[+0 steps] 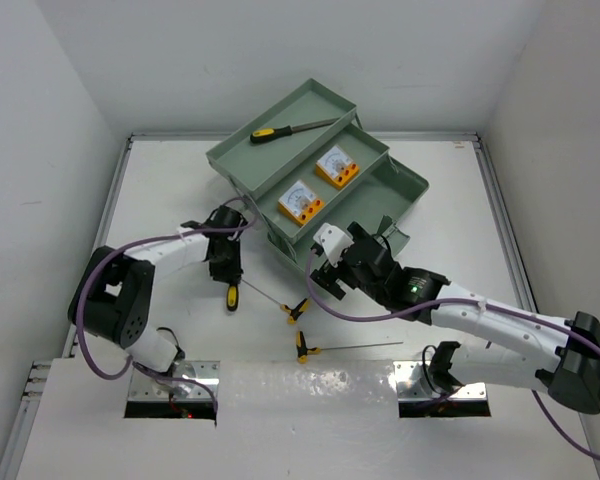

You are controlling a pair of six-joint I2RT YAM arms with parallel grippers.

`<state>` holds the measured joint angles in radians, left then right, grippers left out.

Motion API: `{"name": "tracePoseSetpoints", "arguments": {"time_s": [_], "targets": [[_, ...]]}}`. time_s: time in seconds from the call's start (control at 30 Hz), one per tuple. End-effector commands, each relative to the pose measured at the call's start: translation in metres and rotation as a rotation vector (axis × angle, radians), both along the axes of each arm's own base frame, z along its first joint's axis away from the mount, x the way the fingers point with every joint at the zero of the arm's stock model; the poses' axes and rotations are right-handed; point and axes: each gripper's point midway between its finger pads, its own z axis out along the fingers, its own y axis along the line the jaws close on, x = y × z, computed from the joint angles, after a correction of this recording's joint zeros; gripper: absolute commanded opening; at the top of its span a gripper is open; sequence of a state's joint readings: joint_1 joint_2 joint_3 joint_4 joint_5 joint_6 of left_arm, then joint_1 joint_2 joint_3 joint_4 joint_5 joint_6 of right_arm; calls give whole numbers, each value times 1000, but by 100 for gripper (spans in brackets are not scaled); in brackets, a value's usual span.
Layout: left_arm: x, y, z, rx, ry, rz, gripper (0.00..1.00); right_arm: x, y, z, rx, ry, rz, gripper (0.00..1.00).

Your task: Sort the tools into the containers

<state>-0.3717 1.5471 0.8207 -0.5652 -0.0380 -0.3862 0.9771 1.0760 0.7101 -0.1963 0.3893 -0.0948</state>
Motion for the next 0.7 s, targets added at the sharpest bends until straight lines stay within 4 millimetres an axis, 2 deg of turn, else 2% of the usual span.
{"name": "tracePoseSetpoints", "arguments": {"time_s": [0.0, 0.03, 0.07, 0.27, 0.37, 0.43, 0.53, 0.67], "targets": [[25, 7, 31, 6, -52, 37, 0, 4, 0, 12, 25, -39, -9, 99], [33, 6, 39, -5, -67, 40, 0, 4, 0, 13, 26, -39, -7, 99], [33, 7, 40, -12, -49, 43, 0, 4, 1, 14, 31, -39, -7, 99], [57, 33, 53, -43, -84, 130, 0, 3, 2, 19, 56, -47, 1, 99], [76, 40, 72, -46, -165, 133, 0, 2, 1, 17, 50, -45, 0, 99], [96, 47, 95, -39, -265, 138, 0, 2, 0, 17, 49, -47, 0, 99], [113, 60, 119, -13, -373, 158, 0, 2, 1, 17, 52, -49, 5, 99], [125, 70, 131, 15, -436, 162, 0, 2, 3, 17, 52, -49, 14, 99]]}}
